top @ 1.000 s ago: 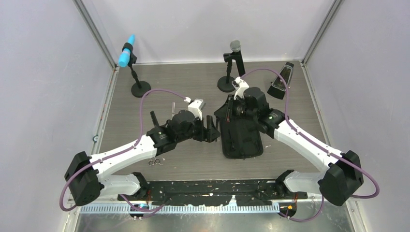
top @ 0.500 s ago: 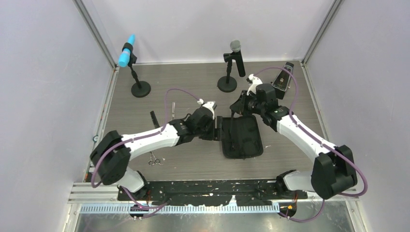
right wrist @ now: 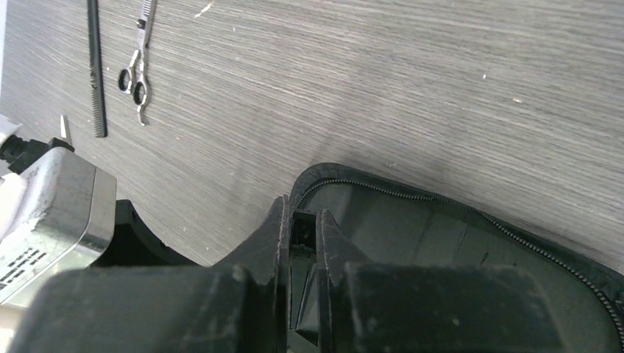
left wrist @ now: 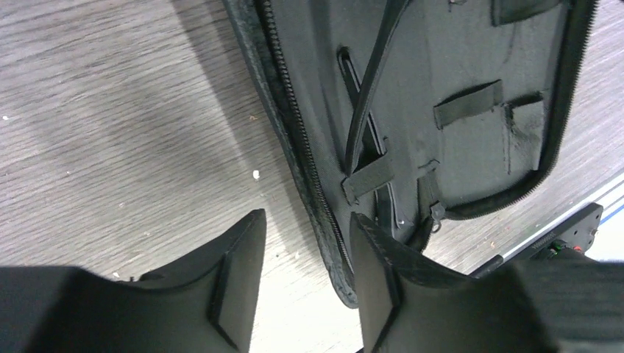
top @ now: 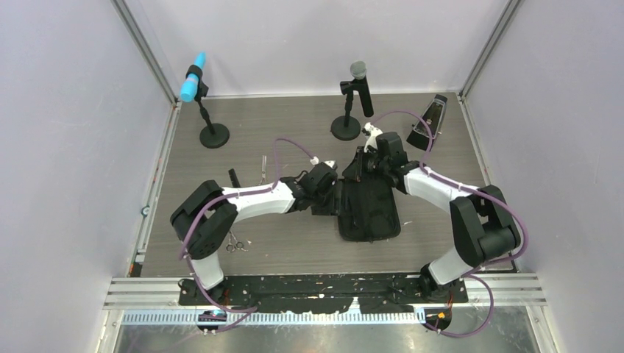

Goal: Sort the hair-cutting tools
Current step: Place the haircut tool in the hairdressing tool bag.

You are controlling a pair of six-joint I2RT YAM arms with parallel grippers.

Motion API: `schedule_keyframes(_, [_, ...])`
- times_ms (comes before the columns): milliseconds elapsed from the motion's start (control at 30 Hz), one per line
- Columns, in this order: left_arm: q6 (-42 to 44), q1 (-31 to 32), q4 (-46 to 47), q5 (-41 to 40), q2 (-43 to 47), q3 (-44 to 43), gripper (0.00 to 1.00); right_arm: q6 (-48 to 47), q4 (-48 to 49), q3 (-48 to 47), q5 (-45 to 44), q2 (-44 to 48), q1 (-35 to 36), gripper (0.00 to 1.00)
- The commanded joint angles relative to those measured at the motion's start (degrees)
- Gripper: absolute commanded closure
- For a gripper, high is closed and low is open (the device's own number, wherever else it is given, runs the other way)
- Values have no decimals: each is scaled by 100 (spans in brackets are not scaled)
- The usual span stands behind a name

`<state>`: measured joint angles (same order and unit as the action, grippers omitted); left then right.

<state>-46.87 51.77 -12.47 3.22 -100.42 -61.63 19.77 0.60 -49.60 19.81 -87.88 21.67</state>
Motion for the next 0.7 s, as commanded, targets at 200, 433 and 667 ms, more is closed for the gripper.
schedule_keyframes(200, [-281, -97, 203, 418, -320, -252, 71, -314, 3, -289, -155, -360, -5, 95])
schedule_keyframes(433, [-382, -97, 263, 529, -386, -289, 92, -458, -313, -355, -438, -329, 0, 95])
schedule_keyframes(667, [-485, -97, 317, 521, -434, -274, 100, -531, -790, -546, -864, -438, 228, 95])
